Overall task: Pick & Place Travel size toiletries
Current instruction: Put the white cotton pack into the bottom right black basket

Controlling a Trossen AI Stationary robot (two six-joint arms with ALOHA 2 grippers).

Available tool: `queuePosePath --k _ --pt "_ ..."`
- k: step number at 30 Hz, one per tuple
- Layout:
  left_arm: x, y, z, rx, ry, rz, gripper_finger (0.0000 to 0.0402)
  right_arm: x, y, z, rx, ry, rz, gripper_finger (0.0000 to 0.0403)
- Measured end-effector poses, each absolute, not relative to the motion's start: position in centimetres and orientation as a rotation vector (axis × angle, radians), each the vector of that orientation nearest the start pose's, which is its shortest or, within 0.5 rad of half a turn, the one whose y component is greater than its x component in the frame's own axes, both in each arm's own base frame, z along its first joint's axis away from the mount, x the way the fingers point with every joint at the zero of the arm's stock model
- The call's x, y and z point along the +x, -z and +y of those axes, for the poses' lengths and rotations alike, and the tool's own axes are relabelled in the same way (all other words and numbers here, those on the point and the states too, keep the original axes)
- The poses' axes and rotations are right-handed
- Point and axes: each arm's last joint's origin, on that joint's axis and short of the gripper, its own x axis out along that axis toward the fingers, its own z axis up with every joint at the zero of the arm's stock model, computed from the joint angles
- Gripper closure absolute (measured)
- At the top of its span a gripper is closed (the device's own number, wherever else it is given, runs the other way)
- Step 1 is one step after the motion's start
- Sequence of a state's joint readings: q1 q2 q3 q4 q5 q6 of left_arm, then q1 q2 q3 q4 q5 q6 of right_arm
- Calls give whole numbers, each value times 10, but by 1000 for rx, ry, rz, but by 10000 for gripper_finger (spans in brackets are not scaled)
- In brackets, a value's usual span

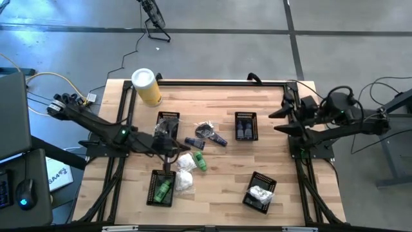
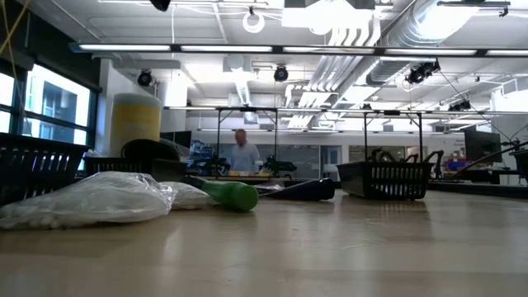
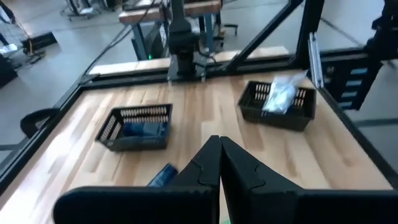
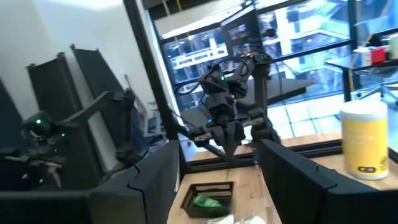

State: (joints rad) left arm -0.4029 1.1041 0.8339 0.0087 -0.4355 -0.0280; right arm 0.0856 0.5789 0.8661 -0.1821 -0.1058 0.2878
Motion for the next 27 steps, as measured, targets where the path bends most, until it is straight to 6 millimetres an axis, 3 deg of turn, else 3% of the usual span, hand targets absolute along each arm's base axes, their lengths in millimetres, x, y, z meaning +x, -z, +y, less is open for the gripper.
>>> queuePosePath --k 4,9,16,19,27 --pt "239 -307 -104 106 -55 250 401 113 -385 14 284 -239 -70 188" --pt "267 -313 -127 172 -50 357 401 117 -383 14 289 -237 -51 188" --pt "292 -321 -146 230 -82 749 401 121 -380 14 289 -233 -25 188" --pt "298 -314 -156 274 -61 920 401 121 -378 14 288 -226 -3 188" --pt "304 -284 -205 330 174 1029 401 122 -376 14 291 -223 19 188"
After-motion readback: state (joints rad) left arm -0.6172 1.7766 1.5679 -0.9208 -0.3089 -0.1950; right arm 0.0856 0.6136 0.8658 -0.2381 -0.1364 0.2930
